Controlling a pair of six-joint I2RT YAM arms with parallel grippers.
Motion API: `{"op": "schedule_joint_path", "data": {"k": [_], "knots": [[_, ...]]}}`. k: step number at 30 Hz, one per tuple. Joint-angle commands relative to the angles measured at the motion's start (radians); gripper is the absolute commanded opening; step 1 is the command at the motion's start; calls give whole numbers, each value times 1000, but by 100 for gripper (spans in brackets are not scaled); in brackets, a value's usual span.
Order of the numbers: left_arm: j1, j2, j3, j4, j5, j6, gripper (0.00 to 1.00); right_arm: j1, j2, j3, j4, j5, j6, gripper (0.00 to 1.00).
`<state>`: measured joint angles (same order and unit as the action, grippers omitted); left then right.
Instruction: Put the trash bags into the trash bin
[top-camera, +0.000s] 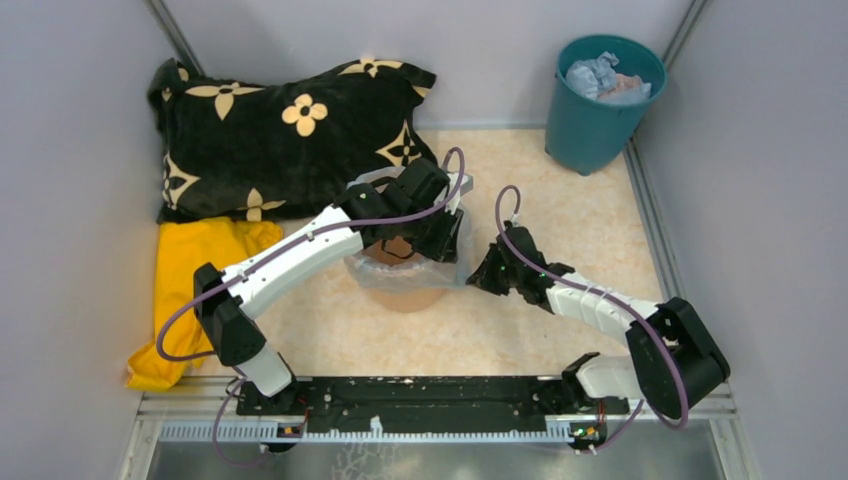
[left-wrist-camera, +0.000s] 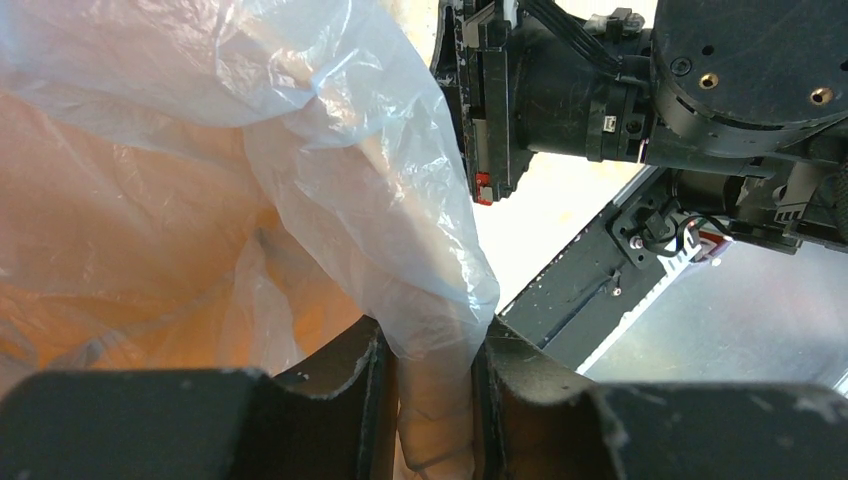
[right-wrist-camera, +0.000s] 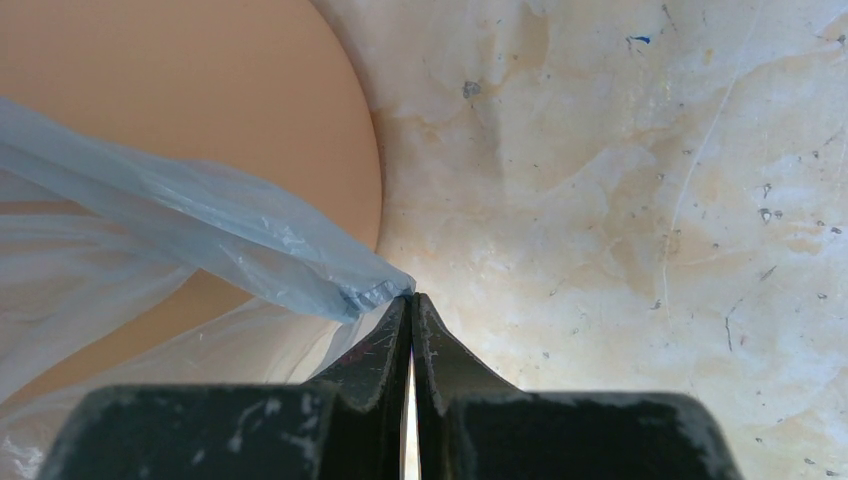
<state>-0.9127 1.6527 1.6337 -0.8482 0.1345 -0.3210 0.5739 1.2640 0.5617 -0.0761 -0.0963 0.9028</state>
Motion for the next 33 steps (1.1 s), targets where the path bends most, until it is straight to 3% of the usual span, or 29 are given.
{"op": "schedule_joint_path", "data": {"k": [1,3,8,11,13,20,24,26,28,33], "knots": [[15,-13,-8,27,6,-8,31,8,-17,6,49,-5,-5,0],[15,-15,-11,28,9,-7,34,7,-16,25,14,1,-23,1],[15,-31,14,1,19,-5,68,8,-145,118,-202,146,-89,33],[15,-66,35,8,56,13,78,7,-217,213,-361,239,-149,51],[15,-99,36,21,71,16,82,6,-237,288,-466,277,-196,57],[15,-191,73,23,58,24,96,7,-223,539,-639,309,-318,63],[22,-229,91,15,14,40,99,8,-183,673,-657,223,-372,63],[34,-252,101,-10,-84,43,99,12,-144,734,-651,156,-396,63],[85,-269,107,-57,-199,46,99,33,-91,812,-683,153,-416,62],[246,-323,62,-123,-267,76,99,93,51,989,-796,203,-453,59]]}}
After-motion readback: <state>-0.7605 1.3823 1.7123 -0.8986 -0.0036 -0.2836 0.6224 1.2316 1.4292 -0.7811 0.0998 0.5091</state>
